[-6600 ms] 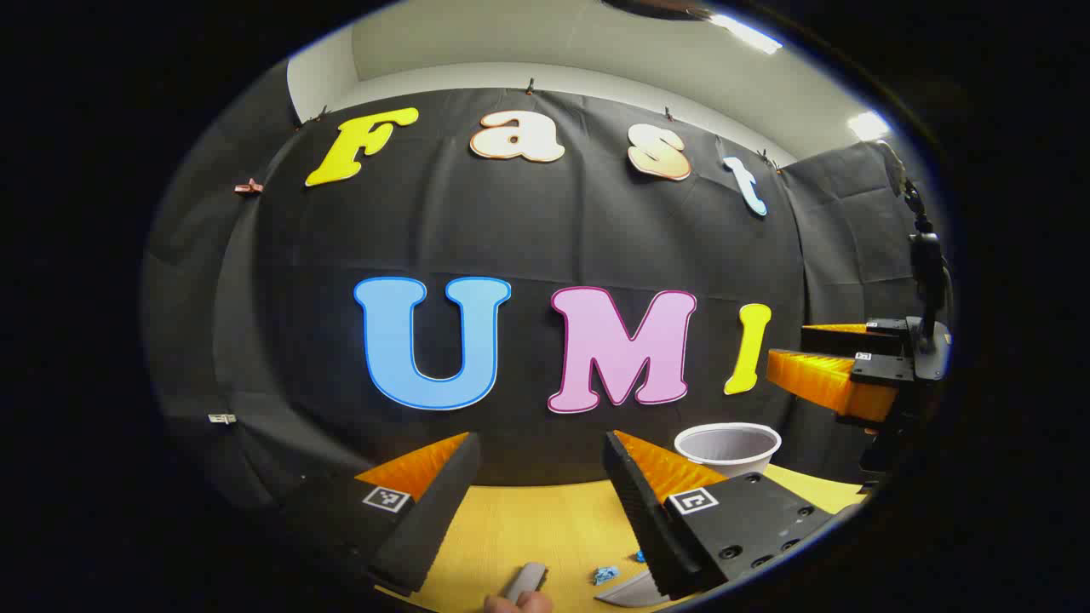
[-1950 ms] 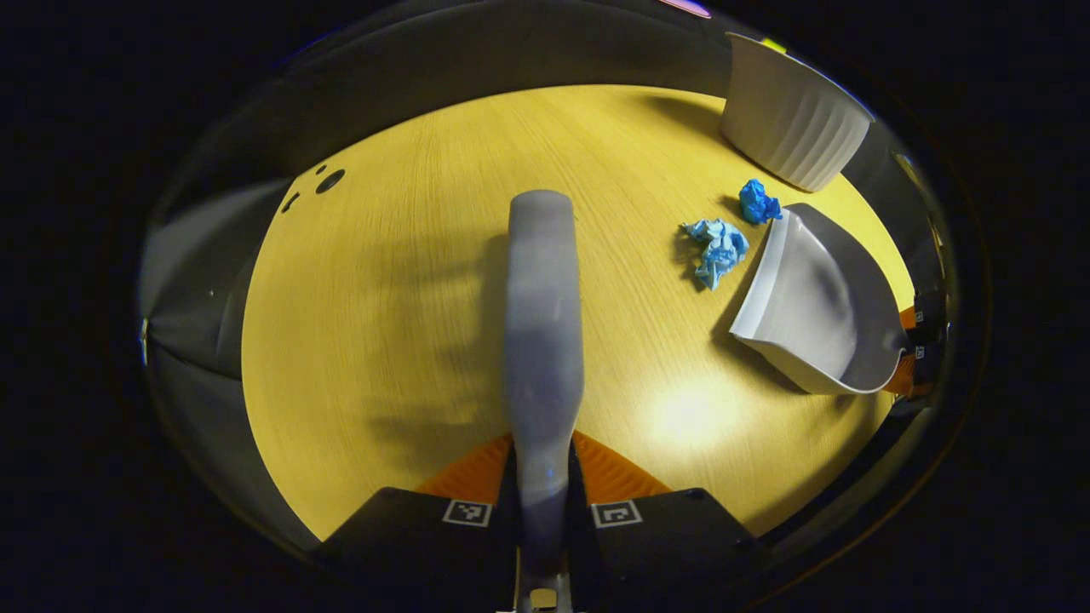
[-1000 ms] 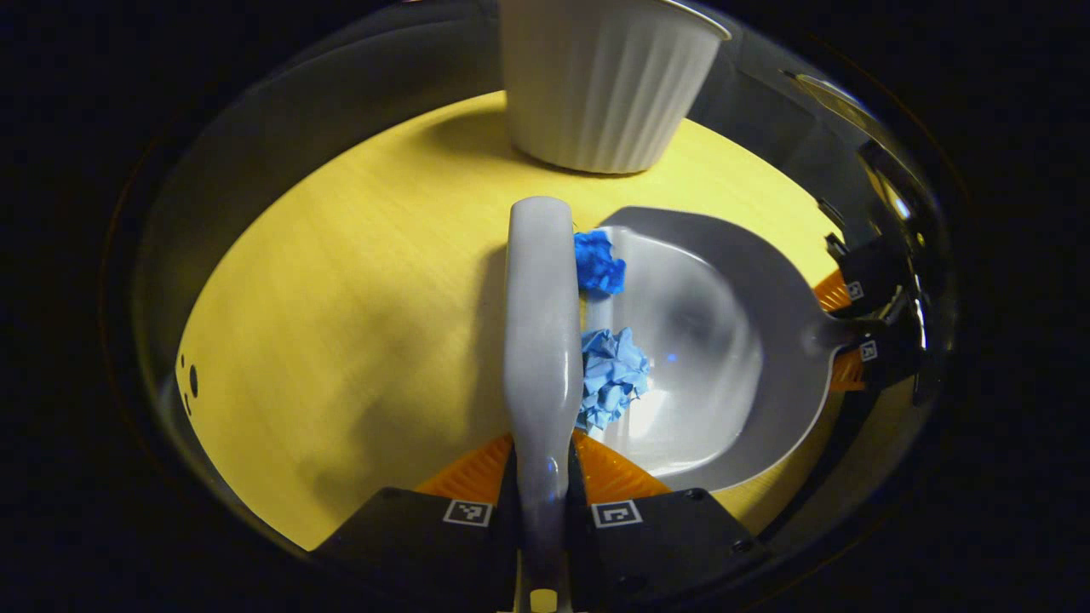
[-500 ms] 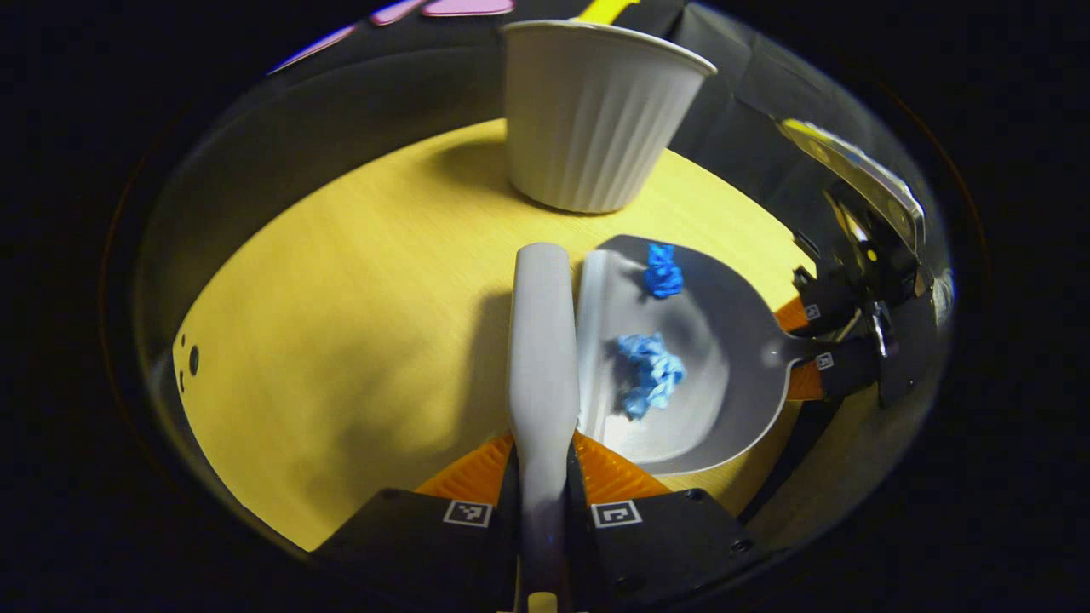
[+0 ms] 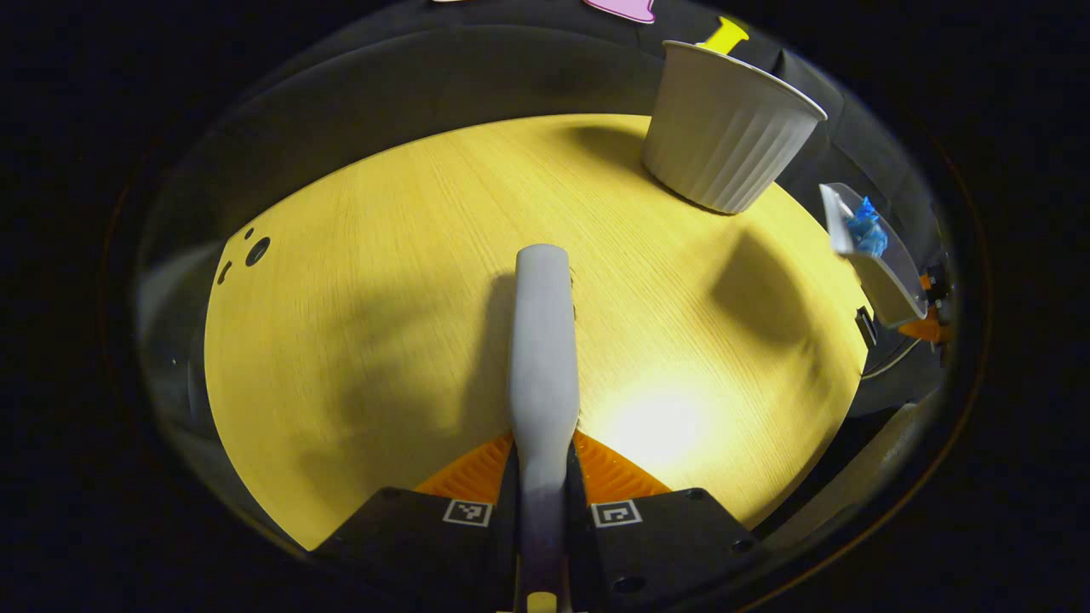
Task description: Pick up the small broom and dustpan from the desktop, sweep the trash into the dustpan with the broom, and then empty the trash into the garbage bin.
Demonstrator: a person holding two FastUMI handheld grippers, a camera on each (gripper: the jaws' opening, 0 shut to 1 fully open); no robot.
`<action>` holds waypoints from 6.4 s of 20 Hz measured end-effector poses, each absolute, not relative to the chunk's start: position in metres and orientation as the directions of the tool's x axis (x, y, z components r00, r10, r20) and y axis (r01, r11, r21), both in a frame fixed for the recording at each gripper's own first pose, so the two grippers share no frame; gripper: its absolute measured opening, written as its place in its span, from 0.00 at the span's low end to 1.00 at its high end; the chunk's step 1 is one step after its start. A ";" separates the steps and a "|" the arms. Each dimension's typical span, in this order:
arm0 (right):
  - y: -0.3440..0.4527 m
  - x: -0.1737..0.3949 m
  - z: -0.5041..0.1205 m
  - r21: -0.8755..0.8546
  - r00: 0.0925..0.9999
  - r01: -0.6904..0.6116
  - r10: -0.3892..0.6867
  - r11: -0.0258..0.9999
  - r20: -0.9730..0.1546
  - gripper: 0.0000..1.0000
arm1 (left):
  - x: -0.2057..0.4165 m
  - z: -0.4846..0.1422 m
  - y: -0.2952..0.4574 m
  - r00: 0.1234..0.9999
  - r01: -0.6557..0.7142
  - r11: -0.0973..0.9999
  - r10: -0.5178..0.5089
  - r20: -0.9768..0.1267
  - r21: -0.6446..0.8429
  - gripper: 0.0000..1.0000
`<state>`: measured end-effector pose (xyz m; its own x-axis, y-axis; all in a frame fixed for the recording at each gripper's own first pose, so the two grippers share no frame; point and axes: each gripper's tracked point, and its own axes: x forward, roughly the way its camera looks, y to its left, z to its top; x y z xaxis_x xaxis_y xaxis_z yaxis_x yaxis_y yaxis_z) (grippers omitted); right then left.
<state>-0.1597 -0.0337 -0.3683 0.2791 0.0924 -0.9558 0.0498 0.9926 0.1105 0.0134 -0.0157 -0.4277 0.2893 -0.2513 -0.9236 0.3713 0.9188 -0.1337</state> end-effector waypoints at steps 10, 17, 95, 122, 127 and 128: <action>-0.165 -0.146 -0.272 0.010 0.302 0.275 -0.077 0.961 -0.950 0.36 | -0.009 -0.451 -0.010 0.247 0.351 0.928 -0.221 -0.943 -0.126 0.31; -0.207 -0.092 -0.230 -0.048 0.300 0.160 -0.095 0.986 -0.949 0.35 | -0.009 -0.452 -0.008 0.236 0.387 0.915 -0.215 -0.948 -0.111 0.28; -0.033 -0.126 -0.254 0.169 0.241 -0.328 0.255 0.930 -0.937 0.34 | -0.013 -0.450 -0.004 0.198 0.332 0.942 -0.120 -0.973 -0.048 0.25; 0.047 -0.150 -0.447 0.192 0.139 -0.203 0.222 0.960 -0.965 0.39 | -0.011 -0.449 0.006 0.176 0.327 0.945 -0.048 -0.983 0.012 0.39; 0.050 -0.148 -0.437 0.247 0.154 -0.141 0.267 0.959 -0.951 0.41 | -0.014 -0.443 0.009 0.181 0.307 0.950 0.000 -0.983 0.057 0.75; 0.048 -0.149 -0.433 0.254 0.154 -0.134 0.273 0.958 -0.950 0.50 | -0.016 -0.441 0.008 0.186 0.307 0.950 -0.003 -0.983 0.056 0.82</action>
